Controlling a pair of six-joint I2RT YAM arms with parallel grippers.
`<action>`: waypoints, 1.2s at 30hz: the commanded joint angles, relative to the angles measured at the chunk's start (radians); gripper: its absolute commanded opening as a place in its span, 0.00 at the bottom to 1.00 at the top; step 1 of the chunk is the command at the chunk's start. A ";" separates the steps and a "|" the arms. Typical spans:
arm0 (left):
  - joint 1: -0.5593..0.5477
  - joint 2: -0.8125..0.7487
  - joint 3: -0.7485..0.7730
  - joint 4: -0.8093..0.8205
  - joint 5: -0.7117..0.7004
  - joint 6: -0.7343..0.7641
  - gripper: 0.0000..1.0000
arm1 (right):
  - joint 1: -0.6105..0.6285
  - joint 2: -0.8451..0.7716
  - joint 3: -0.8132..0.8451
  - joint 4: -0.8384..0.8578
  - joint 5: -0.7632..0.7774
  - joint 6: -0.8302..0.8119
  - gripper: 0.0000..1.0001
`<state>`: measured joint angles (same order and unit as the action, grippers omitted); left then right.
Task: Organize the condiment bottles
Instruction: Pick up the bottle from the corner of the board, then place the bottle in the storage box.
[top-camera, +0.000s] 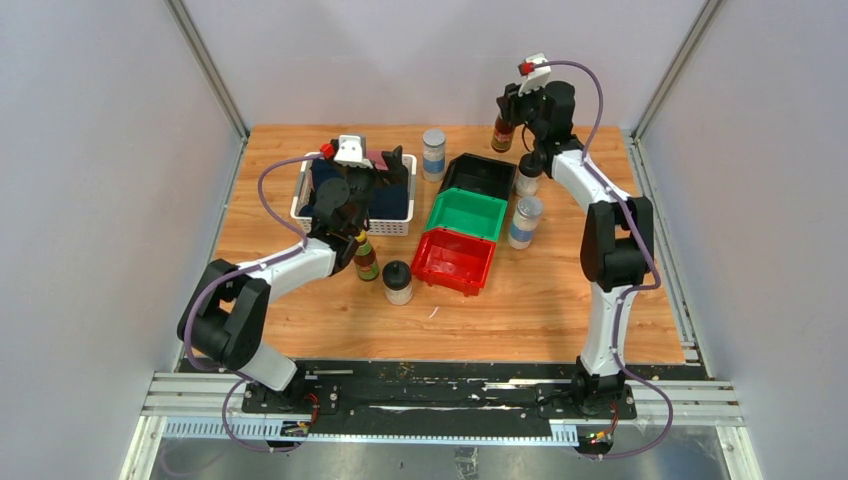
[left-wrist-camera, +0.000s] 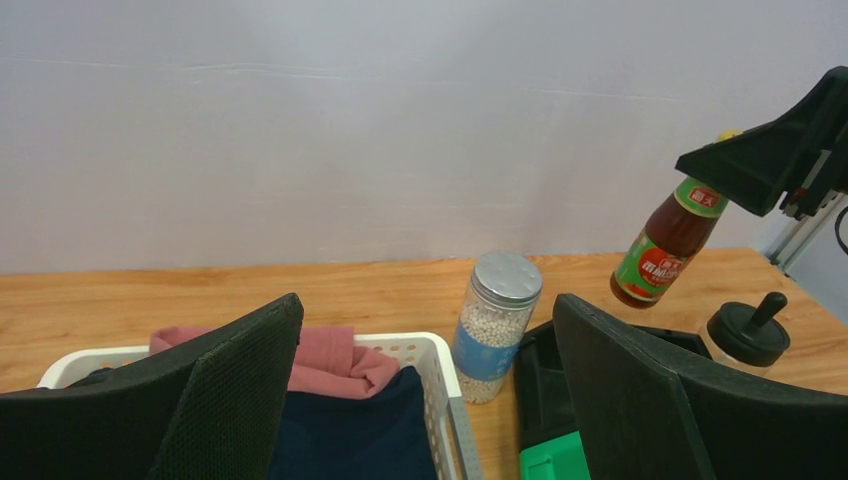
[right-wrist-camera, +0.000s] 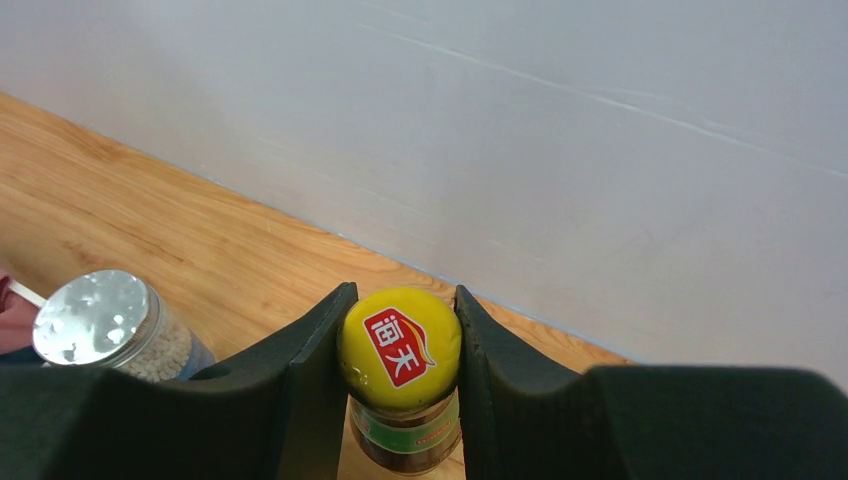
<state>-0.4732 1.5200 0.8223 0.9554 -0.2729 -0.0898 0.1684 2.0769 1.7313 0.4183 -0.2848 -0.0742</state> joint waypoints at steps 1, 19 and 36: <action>0.005 -0.038 -0.012 0.007 -0.011 -0.017 1.00 | 0.006 -0.121 0.018 0.117 -0.016 0.010 0.00; 0.005 -0.047 -0.046 0.019 -0.004 -0.086 1.00 | 0.063 -0.332 -0.180 0.117 0.012 -0.022 0.00; 0.004 -0.066 -0.071 0.025 0.002 -0.140 1.00 | 0.133 -0.510 -0.446 0.147 0.064 -0.047 0.00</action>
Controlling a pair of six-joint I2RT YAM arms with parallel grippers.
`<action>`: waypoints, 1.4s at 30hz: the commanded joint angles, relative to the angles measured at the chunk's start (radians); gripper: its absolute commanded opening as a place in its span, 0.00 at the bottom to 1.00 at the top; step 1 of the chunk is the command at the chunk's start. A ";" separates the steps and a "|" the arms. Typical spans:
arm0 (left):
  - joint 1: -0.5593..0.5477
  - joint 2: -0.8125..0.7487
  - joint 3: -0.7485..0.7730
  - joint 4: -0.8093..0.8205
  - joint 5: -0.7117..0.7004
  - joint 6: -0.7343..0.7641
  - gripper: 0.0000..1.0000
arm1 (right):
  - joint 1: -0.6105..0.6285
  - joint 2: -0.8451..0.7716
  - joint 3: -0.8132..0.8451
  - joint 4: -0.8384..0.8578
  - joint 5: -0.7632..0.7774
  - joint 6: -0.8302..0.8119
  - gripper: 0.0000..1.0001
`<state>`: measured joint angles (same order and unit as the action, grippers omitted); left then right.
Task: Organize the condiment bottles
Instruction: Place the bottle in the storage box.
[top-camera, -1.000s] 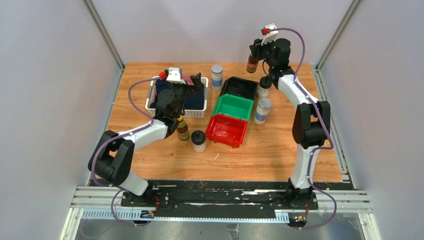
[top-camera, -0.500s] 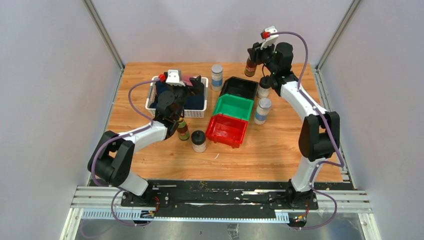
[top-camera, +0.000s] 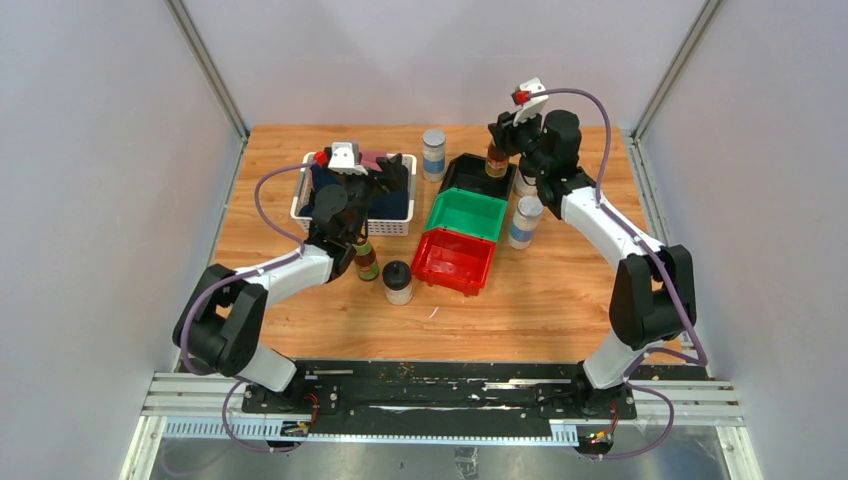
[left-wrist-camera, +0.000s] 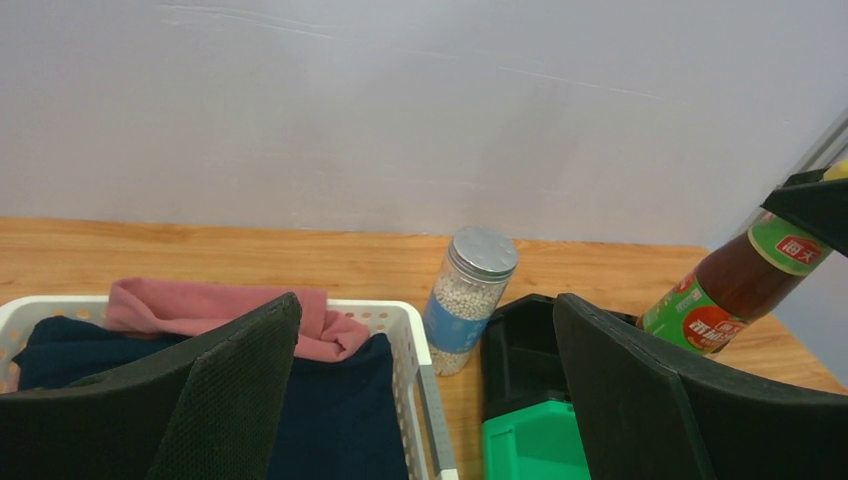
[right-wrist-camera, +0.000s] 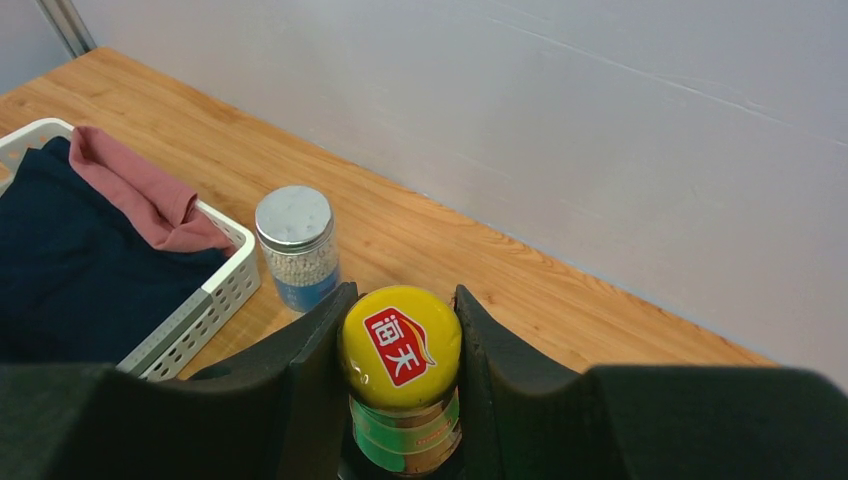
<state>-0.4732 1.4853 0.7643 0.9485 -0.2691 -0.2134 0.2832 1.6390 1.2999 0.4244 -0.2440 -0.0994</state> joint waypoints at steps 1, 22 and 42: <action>0.004 -0.034 -0.014 0.032 -0.001 -0.017 1.00 | 0.020 -0.075 -0.024 0.146 0.024 -0.022 0.00; 0.004 -0.003 -0.023 0.058 -0.002 -0.014 1.00 | 0.021 0.012 -0.049 0.187 0.030 -0.039 0.00; 0.004 0.077 0.013 0.072 0.004 -0.007 1.00 | -0.023 0.141 -0.026 0.239 0.009 -0.014 0.00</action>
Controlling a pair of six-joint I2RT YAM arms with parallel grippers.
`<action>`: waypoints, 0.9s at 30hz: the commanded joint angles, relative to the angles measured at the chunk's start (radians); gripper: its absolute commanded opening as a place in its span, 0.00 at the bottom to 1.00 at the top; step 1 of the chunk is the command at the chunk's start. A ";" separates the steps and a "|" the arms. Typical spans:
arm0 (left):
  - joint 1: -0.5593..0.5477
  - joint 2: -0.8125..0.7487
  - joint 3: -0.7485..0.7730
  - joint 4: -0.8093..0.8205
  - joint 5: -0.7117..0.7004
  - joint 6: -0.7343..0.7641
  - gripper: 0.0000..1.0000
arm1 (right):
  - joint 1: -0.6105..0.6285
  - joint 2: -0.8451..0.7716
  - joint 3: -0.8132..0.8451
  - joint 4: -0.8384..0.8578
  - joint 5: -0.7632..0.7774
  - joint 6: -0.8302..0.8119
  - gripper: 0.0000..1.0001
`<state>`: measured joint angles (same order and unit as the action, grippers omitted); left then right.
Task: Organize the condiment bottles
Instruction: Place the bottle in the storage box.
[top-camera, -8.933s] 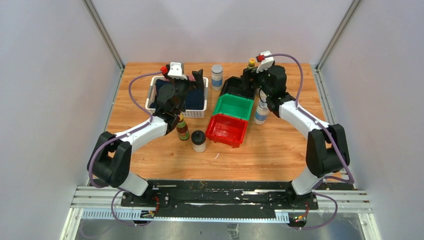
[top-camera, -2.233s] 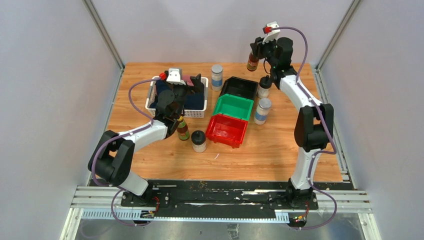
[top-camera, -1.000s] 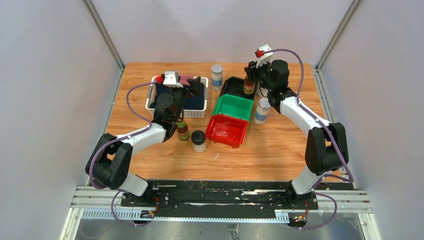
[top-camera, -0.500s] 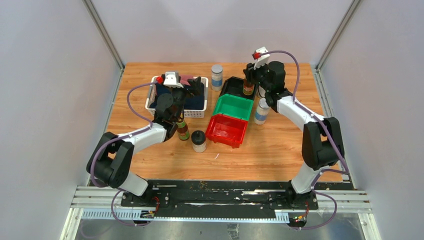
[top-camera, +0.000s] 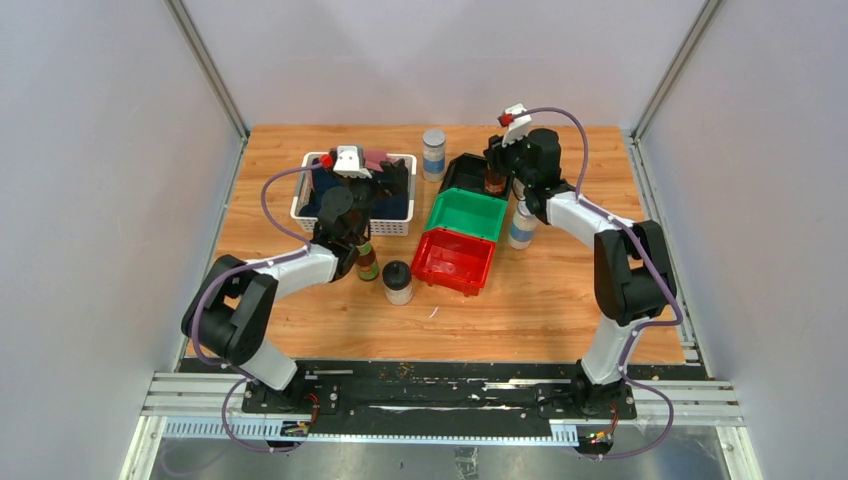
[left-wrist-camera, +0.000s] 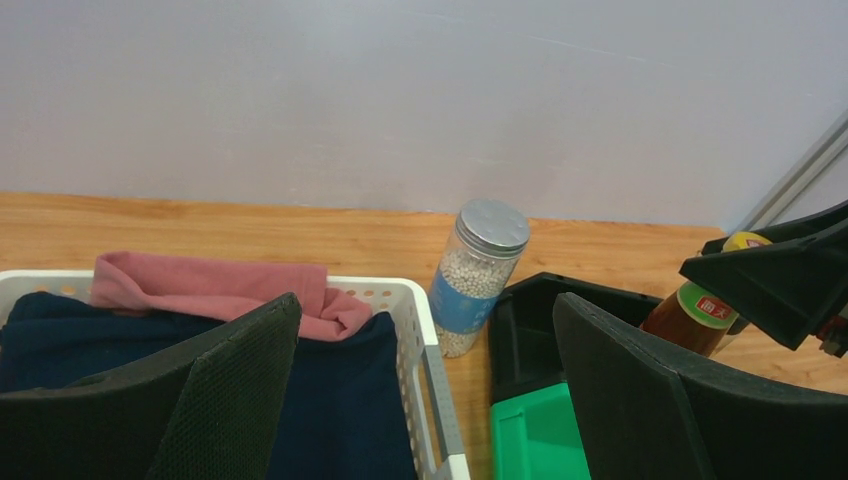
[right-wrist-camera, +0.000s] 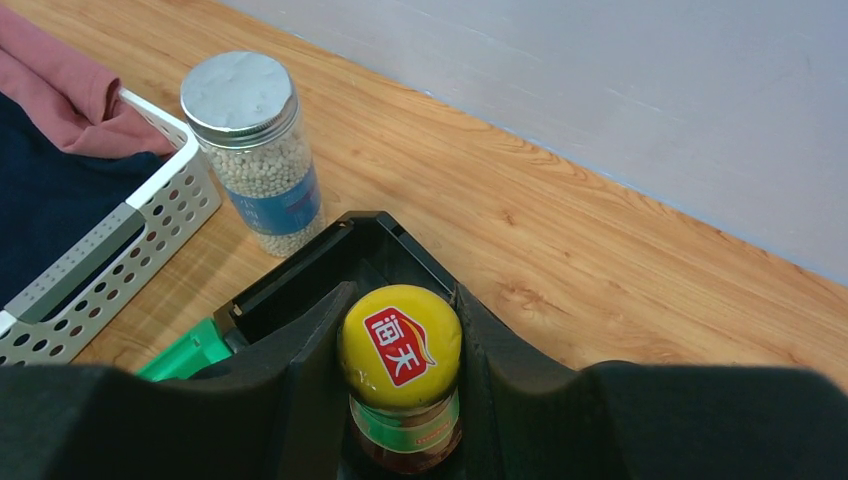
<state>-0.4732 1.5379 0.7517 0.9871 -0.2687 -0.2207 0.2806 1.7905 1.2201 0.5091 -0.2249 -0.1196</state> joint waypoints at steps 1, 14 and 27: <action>0.004 0.028 0.028 0.032 0.004 0.000 1.00 | -0.023 -0.008 0.048 0.162 -0.010 0.011 0.00; 0.003 0.047 0.034 0.028 0.016 -0.004 1.00 | -0.055 0.009 -0.019 0.240 -0.017 0.049 0.00; 0.002 0.047 0.024 0.030 0.013 -0.003 1.00 | -0.058 0.037 -0.039 0.261 -0.025 0.067 0.00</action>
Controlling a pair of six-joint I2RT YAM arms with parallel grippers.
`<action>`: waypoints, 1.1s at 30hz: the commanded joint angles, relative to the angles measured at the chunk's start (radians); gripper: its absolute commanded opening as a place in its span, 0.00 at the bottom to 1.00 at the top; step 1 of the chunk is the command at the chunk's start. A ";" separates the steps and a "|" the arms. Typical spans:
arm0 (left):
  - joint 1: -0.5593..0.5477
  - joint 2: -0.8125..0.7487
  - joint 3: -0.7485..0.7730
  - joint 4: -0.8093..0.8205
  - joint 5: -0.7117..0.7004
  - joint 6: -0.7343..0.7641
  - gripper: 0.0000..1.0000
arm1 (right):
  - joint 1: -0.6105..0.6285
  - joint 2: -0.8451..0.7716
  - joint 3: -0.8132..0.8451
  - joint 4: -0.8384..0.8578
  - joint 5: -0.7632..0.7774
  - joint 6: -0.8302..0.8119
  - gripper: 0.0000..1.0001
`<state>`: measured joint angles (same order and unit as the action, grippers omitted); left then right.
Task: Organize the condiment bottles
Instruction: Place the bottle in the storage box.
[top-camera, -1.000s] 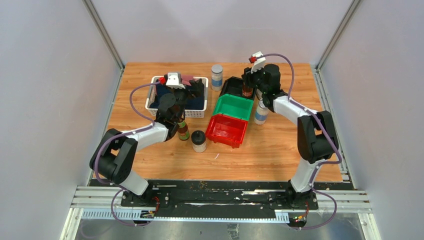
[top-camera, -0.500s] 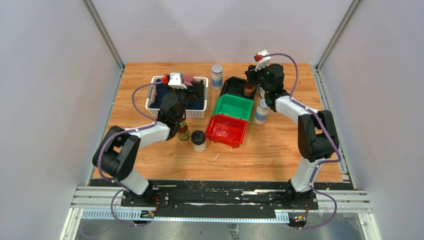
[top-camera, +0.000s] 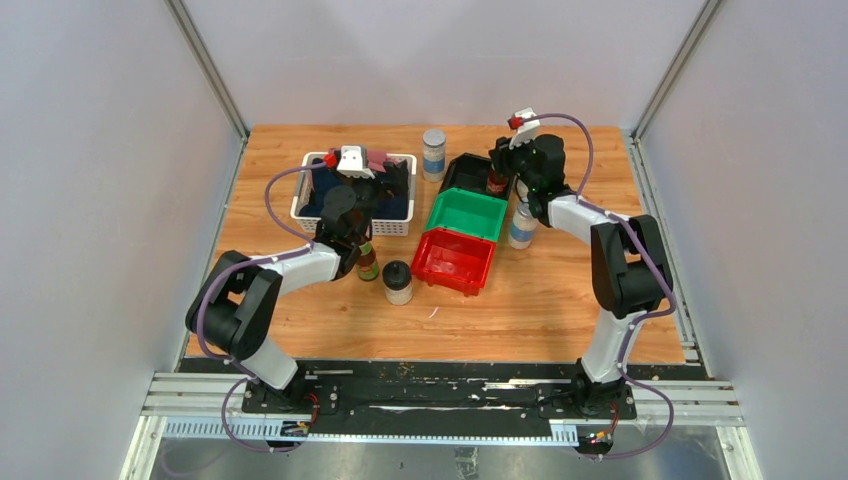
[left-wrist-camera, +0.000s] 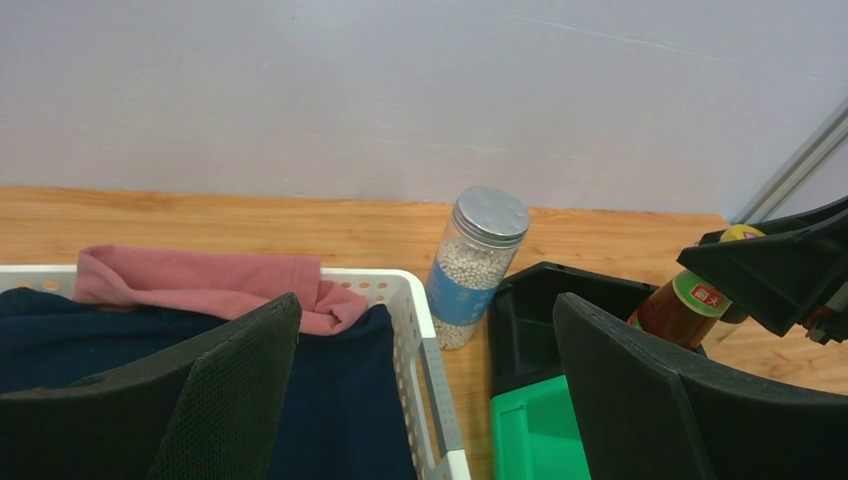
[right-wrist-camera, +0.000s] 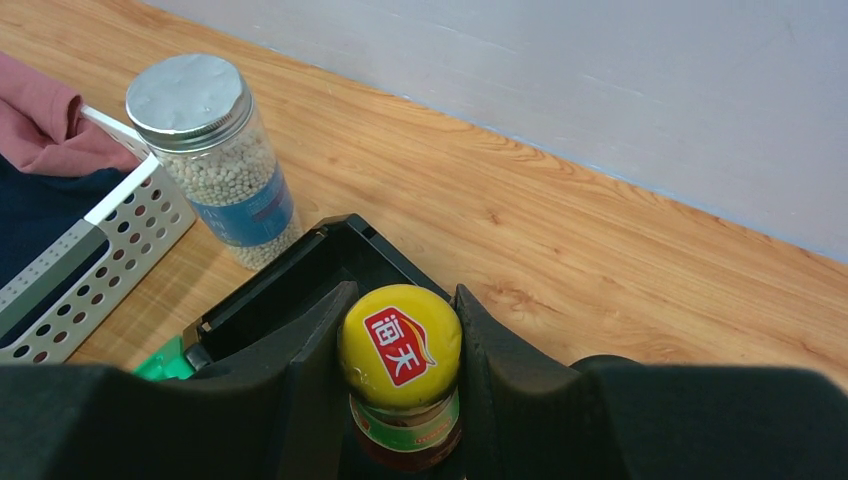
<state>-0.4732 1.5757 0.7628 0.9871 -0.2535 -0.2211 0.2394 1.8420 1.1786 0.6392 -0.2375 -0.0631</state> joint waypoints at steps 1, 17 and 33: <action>0.002 0.011 0.013 0.031 -0.003 -0.004 1.00 | -0.017 -0.014 0.001 0.131 -0.012 0.011 0.00; 0.002 0.010 0.007 0.035 -0.006 -0.007 1.00 | -0.014 -0.022 -0.019 0.128 -0.009 0.016 0.67; 0.002 -0.022 0.020 0.009 -0.009 -0.008 1.00 | -0.011 -0.048 0.053 0.051 -0.023 -0.018 0.86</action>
<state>-0.4736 1.5776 0.7628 0.9897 -0.2539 -0.2214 0.2356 1.8420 1.1790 0.7097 -0.2440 -0.0517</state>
